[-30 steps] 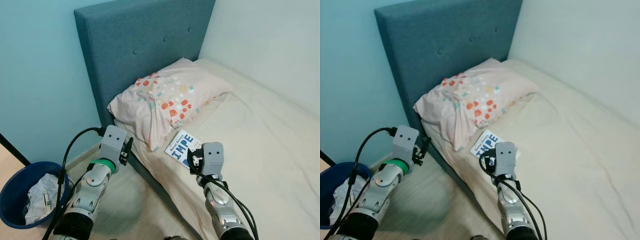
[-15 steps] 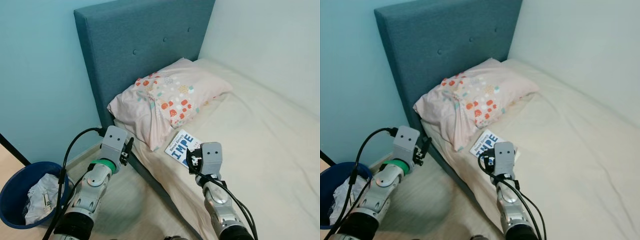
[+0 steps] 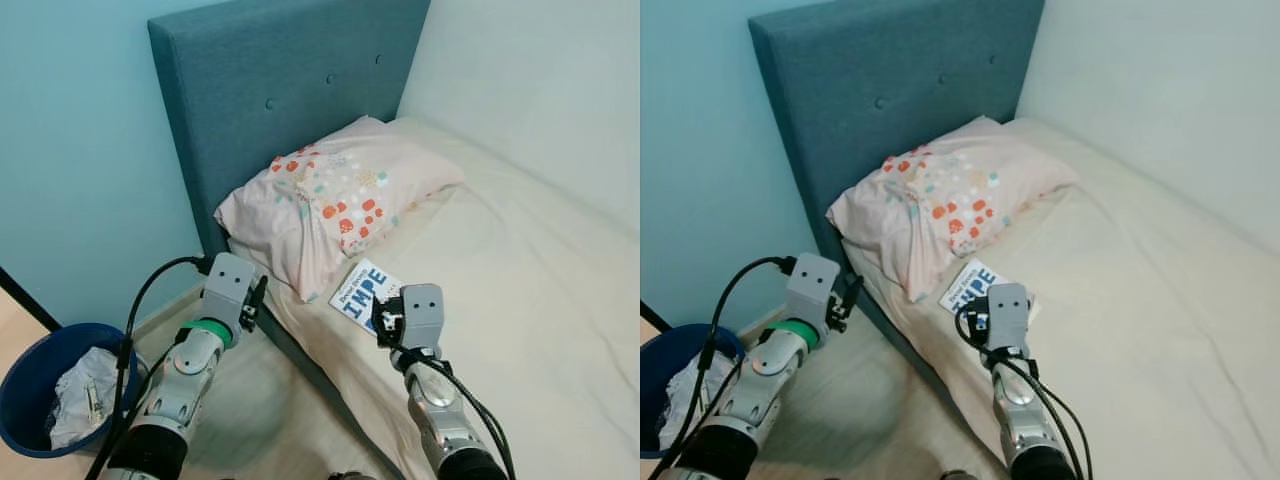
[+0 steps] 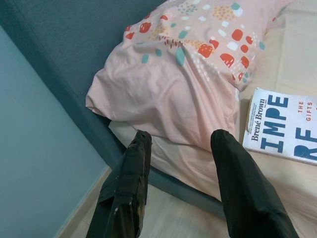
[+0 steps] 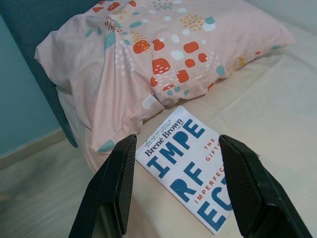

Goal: Clean up the room

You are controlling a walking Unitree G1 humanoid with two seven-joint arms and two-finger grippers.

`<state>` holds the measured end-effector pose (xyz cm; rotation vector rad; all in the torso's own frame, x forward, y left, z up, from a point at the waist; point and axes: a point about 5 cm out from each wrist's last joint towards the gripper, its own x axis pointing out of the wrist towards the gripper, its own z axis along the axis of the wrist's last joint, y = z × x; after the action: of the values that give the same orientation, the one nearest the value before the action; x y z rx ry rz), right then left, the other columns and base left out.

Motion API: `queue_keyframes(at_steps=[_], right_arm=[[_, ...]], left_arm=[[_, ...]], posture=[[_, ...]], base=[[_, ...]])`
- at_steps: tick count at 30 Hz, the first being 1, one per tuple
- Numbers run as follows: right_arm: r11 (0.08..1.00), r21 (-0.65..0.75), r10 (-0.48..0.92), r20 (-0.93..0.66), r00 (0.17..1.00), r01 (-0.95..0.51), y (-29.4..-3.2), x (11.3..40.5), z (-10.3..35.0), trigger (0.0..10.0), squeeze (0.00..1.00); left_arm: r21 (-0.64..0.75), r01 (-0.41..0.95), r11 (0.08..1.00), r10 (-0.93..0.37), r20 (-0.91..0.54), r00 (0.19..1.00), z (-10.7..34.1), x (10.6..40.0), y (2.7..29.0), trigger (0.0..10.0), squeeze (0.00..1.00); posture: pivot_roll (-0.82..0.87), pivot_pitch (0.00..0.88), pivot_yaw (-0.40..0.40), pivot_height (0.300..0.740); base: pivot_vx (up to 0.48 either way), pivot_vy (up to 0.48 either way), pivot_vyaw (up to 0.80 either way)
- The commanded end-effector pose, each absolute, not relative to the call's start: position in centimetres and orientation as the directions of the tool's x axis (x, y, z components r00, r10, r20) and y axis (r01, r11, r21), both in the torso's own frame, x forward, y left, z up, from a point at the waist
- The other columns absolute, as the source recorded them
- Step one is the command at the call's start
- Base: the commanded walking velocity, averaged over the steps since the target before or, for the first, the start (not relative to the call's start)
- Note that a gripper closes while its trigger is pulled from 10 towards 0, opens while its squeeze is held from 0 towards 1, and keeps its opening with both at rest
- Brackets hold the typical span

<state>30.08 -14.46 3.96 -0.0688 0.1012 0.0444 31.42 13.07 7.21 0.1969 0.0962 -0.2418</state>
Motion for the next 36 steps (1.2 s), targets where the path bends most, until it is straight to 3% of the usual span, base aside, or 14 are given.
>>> queue_keyframes(at_steps=[1, 36], right_arm=[[0.996, -0.074, 0.033, -0.118, 0.992, -0.042, -14.76, 29.88, 3.56, 10.0, 0.0], [0.996, -0.08, 0.038, -0.122, 0.992, -0.048, -14.81, 29.63, 3.23, 10.0, 0.0]], left_arm=[[0.183, 0.252, 0.95, -0.232, -0.125, 0.965, 6.91, 31.31, 12.89, 10.0, 0.0], [0.18, 0.251, 0.951, -0.23, -0.131, 0.964, 6.51, 31.01, 12.82, 10.0, 0.0]], posture=[[0.01, 0.01, 0.023, 0.74], [0.02, 0.01, 0.021, 0.74]], base=[[0.0, 0.0, 0.0], [0.0, 0.0, 0.0]])
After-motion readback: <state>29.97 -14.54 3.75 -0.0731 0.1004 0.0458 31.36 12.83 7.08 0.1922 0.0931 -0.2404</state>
